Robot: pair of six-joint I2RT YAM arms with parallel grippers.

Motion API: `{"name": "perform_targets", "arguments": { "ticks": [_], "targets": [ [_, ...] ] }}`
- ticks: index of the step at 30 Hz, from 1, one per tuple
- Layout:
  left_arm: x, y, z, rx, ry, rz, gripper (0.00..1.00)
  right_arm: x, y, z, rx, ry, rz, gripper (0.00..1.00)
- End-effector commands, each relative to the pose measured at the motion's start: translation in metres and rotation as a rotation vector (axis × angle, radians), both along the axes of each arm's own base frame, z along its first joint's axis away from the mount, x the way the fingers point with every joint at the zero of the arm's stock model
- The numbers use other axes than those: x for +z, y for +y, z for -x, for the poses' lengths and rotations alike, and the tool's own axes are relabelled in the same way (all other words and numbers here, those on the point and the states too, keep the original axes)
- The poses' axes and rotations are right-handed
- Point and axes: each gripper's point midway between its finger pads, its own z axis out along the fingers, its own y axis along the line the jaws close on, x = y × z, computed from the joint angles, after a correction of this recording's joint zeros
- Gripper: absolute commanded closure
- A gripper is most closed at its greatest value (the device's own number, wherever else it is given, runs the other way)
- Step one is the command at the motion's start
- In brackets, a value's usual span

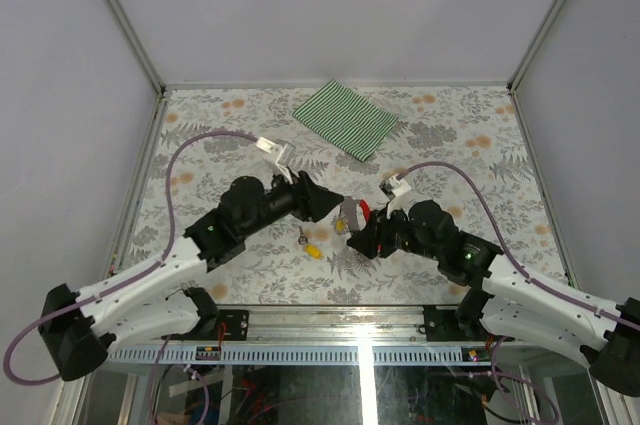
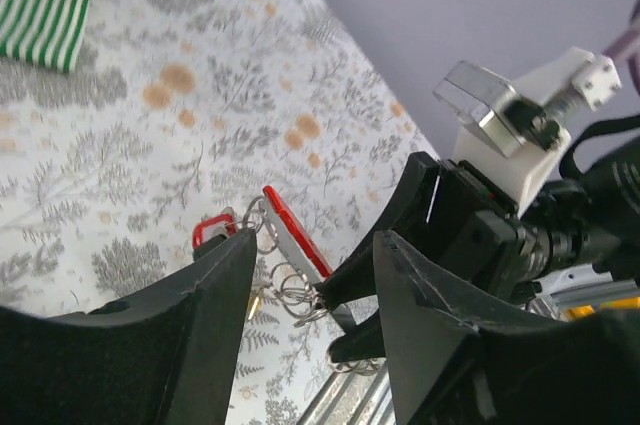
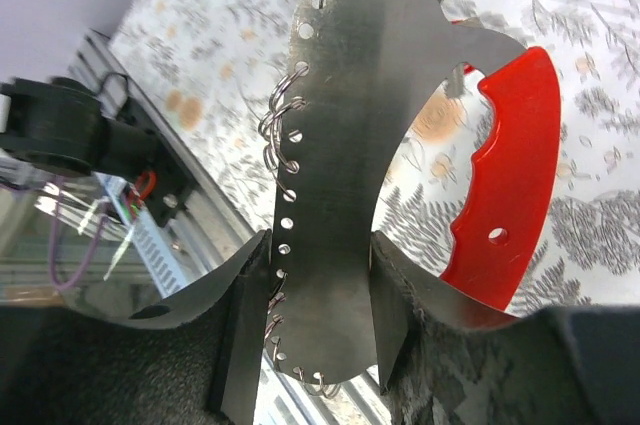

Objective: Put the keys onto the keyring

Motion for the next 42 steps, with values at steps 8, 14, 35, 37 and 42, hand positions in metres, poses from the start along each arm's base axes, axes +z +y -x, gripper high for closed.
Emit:
{"name": "perform_targets", "arguments": {
  "ticks": [8, 14, 35, 37, 42],
  "targets": [
    [0.085, 0.040, 0.038, -0.082, -0.497, 0.033, 0.32, 0.147, 0.026, 0.017, 0.163, -0.149, -0.273, 0.96],
    [0.118, 0.060, 0.046, -0.026, -0.696, 0.082, 0.30, 0.192, 0.040, 0.028, 0.271, -0.191, -0.371, 0.96],
    [0.120, 0.075, 0.044, 0.069, -1.176, -0.050, 0.21, 0.217, 0.054, 0.025, 0.312, -0.199, -0.395, 0.97],
    [0.125, 0.077, 0.043, 0.091, -1.178, -0.032, 0.22, 0.216, 0.054, 0.025, 0.311, -0.199, -0.399, 0.97],
    [0.130, 0.072, 0.040, 0.095, -1.165, -0.016, 0.27, 0.214, 0.054, 0.025, 0.310, -0.192, -0.401, 0.97]
  ]
}}
